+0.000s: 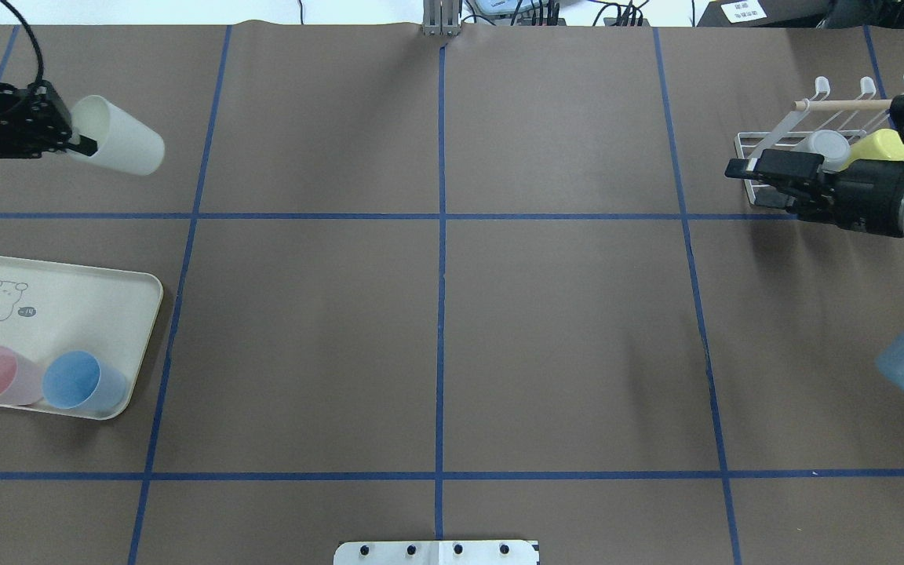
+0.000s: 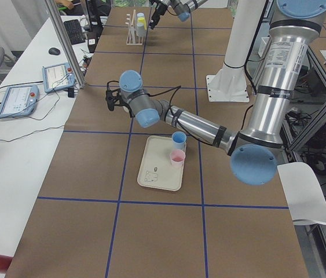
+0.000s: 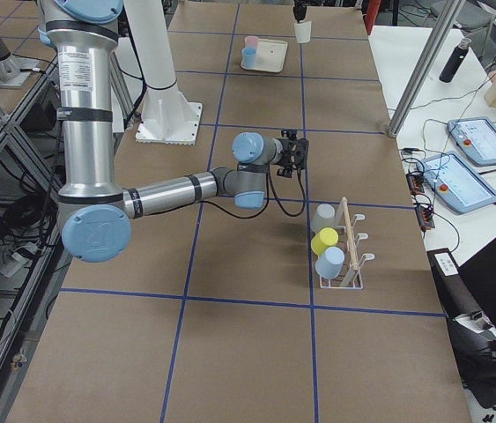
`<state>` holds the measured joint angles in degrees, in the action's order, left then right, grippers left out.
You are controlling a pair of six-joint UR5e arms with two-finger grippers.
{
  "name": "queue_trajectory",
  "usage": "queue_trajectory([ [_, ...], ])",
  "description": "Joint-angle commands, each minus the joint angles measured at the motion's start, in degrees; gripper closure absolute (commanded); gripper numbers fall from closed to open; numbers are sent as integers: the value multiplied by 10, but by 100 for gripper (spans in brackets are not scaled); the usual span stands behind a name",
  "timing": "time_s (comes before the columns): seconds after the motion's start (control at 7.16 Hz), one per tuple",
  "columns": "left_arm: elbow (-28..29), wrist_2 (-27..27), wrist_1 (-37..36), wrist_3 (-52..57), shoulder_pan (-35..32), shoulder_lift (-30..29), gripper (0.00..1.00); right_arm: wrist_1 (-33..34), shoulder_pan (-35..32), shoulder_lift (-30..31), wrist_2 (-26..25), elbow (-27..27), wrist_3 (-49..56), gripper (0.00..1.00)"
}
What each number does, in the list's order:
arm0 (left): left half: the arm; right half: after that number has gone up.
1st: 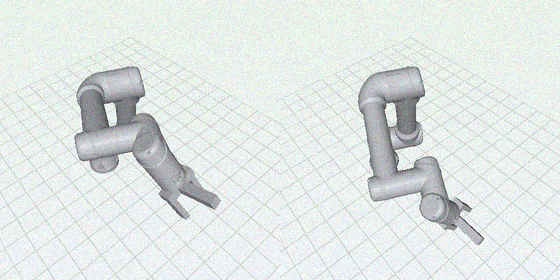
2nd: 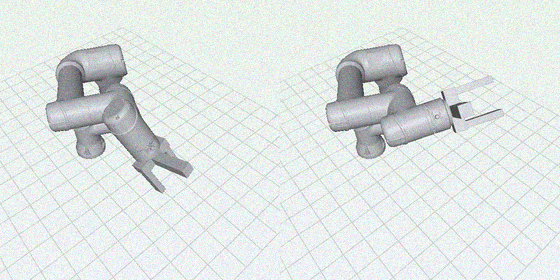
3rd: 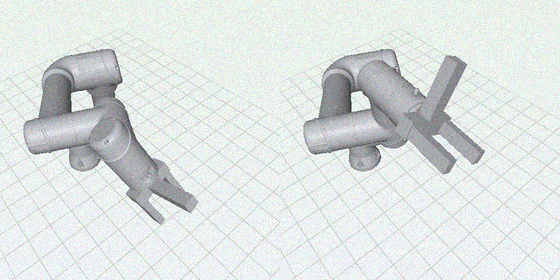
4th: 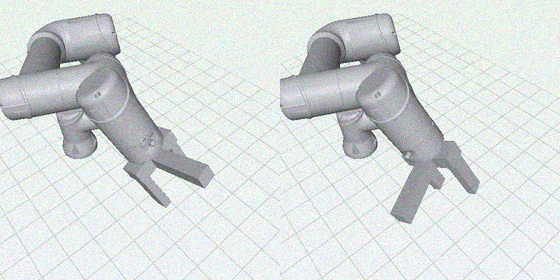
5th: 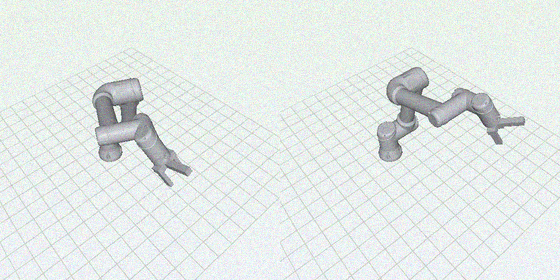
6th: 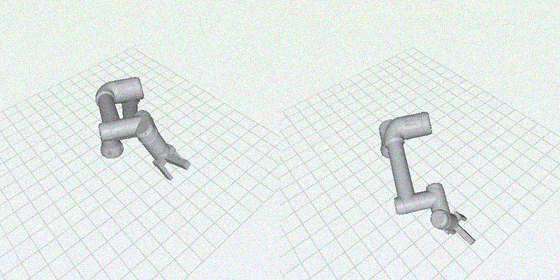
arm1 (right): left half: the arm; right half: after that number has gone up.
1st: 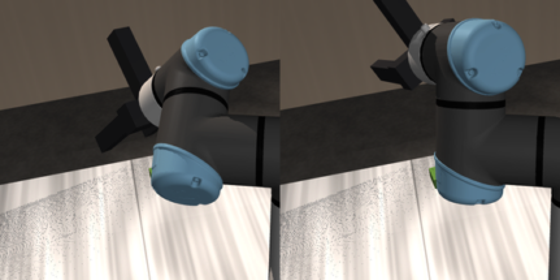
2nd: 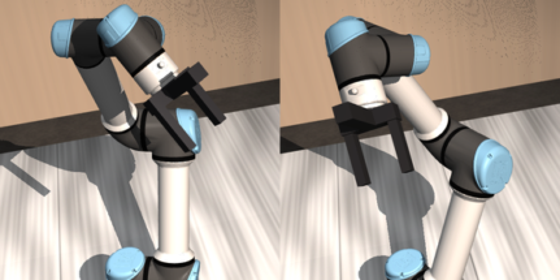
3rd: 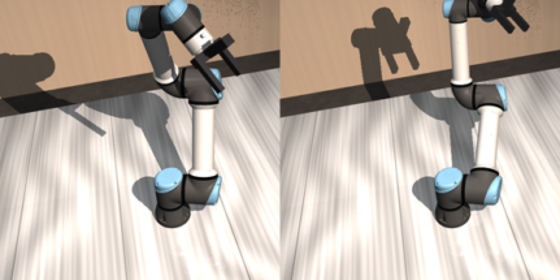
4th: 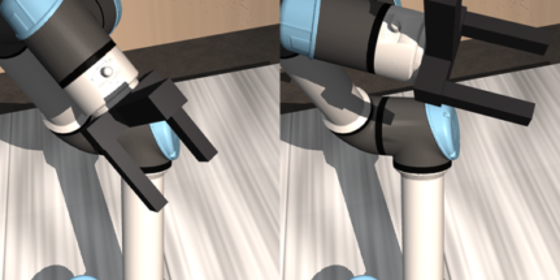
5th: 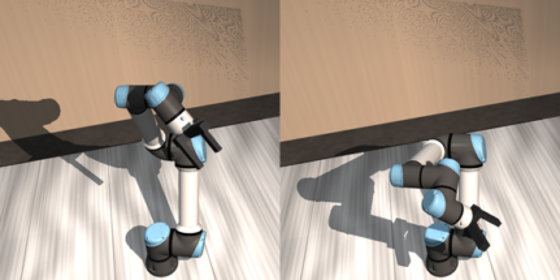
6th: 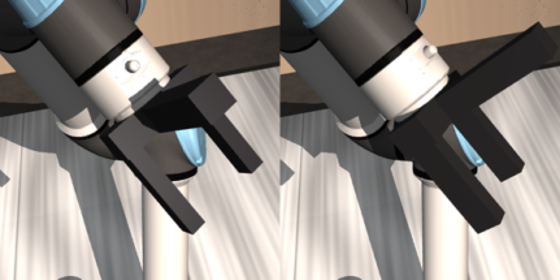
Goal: Transfer IKEA cup to right arm and place on rack
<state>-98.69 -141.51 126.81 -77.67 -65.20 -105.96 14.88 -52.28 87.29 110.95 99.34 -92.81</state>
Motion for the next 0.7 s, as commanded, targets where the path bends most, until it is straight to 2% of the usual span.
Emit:
queue_trajectory([
  [0.0, 6, 48, 11, -146, 66, -94, 100, 45, 32, -99, -25, -4, -105, 0],
  [0.14, 6, 78, 29, -198, 82, -121, 100, 48, 62, -130, -82, -5, -194, 0],
  [0.28, 6, 154, 89, -272, 126, -134, 100, 49, 108, -150, -148, -2, -216, 0],
  [0.56, 18, 265, 205, -400, 181, -149, 100, 68, 141, -204, -153, -6, -277, 0],
])
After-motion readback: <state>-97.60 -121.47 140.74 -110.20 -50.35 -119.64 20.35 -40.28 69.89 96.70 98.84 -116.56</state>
